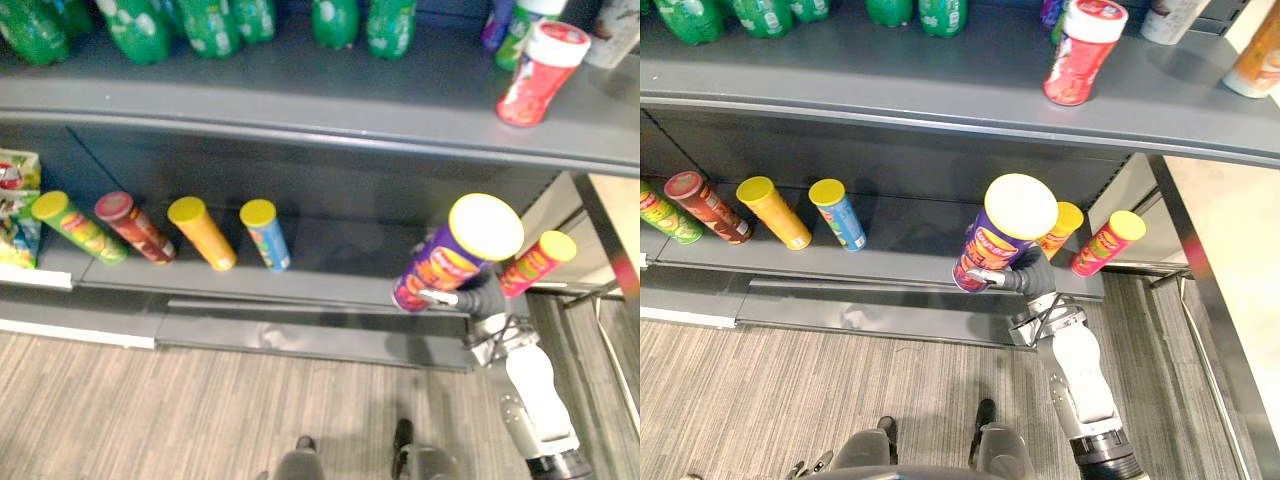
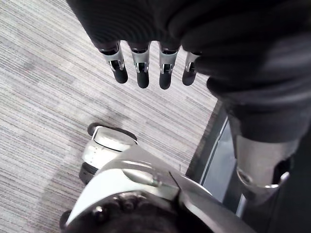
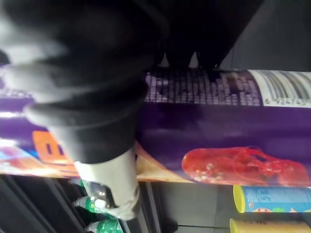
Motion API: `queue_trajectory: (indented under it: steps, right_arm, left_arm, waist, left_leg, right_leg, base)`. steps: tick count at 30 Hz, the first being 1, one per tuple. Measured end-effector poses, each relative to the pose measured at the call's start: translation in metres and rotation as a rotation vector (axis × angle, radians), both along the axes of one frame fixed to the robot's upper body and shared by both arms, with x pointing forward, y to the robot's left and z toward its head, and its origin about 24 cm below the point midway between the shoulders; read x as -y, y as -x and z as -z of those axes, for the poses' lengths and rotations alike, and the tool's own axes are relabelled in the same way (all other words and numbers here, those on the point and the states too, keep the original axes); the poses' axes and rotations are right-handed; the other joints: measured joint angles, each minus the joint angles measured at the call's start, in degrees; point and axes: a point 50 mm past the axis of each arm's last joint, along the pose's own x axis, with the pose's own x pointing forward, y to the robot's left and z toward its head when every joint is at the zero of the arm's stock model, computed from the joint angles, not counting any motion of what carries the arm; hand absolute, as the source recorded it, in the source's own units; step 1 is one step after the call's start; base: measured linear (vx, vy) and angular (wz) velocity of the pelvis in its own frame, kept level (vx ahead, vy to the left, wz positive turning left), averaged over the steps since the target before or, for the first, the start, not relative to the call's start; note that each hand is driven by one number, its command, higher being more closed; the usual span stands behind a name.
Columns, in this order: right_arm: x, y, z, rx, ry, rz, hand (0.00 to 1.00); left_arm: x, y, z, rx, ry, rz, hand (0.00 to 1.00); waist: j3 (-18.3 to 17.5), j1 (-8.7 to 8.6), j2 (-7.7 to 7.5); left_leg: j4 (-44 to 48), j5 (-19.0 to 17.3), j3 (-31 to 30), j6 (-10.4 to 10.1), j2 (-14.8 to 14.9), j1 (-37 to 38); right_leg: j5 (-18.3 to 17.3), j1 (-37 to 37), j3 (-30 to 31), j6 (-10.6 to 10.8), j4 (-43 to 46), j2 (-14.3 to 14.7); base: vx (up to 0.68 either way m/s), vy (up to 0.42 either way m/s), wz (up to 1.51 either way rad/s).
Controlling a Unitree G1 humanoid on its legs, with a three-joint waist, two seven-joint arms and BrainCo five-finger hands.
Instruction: Put the gum and the chips on the shelf.
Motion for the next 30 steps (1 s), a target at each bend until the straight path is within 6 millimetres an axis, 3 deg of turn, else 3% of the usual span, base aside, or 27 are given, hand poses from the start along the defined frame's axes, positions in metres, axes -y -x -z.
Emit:
queue_trajectory:
  steps: [7, 9, 16, 22, 25, 30]
  right_arm:
    - [-0.008, 0.013, 0.033, -0.142, -0.008, -0.018, 1.00]
    - [-0.011, 0.016, 0.042, -0.183, -0.006, -0.022, 1.00]
    - [-0.018, 0.011, 0.069, -0.280, 0.059, 0.042, 1.00]
    - [-0.023, -0.020, 0.064, -0.208, 0.172, 0.114, 1.00]
    - [-0.023, -0.040, 0.055, -0.173, 0.205, 0.152, 1.00]
    - [-0.018, -0.073, 0.033, -0.113, 0.216, 0.288, 1.00]
  left_arm:
    - [-0.002, -0.008, -0.002, 0.049, -0.006, -0.032, 0.00]
    - [-0.001, -0.015, -0.002, 0.063, -0.006, -0.020, 0.00]
    - [0.001, -0.044, -0.009, 0.153, -0.024, 0.094, 0.00]
    - [0.015, -0.089, -0.024, 0.304, -0.015, 0.202, 0.00]
    - [0.024, -0.117, -0.035, 0.397, -0.005, 0.252, 0.00]
    - [0.037, -0.144, -0.051, 0.503, 0.024, 0.288, 0.00]
  waist:
    - [-0.14, -0.87, 0.19]
    - [-0.21, -1.75, 0.40]
    - [-0.06, -1.33, 1.48]
    - [1.53, -1.22, 3.17]
    - [4.66, -0.93, 3.94]
    - [8.85, 0.34, 4.82]
  left_leg:
    - [-6.22, 3.48, 0.78, -0.95, 0.28, 1.42]
    - [-8.09, 5.36, 4.69, -1.20, 1.05, 1.37]
    - [-10.47, 8.15, 6.51, -0.99, -1.24, 2.22]
    - [-11.03, 9.40, 6.26, -0.68, -1.56, -0.27]
    - [-11.52, 9.91, 6.33, -0.53, -1.59, -0.82]
    - [-10.99, 11.37, 5.77, 0.36, -1.92, -3.61]
  right_leg:
    - [1.46, 1.84, -2.50, -0.06, -4.13, -0.11]
    - [1.56, 2.43, -4.54, 0.13, -4.80, -1.05]
    - [2.23, 2.78, -5.49, 1.23, -5.47, -3.58]
    - [2.30, -0.33, -5.47, 1.31, -3.25, -4.16]
    - [2.28, -1.05, -5.90, 1.25, -1.79, -4.69]
    - [2.14, -3.66, -6.61, 1.02, 0.33, -5.54]
  base:
    - [0.01, -0.015, 0.15]
    - [0.01, 0.018, 0.53]
    - [0.03, 0.058, 0.14]
    - [-0.08, 0.003, 0.04]
    - [-0.11, 0.002, 0.16]
    - [-0.07, 0.007, 0.15]
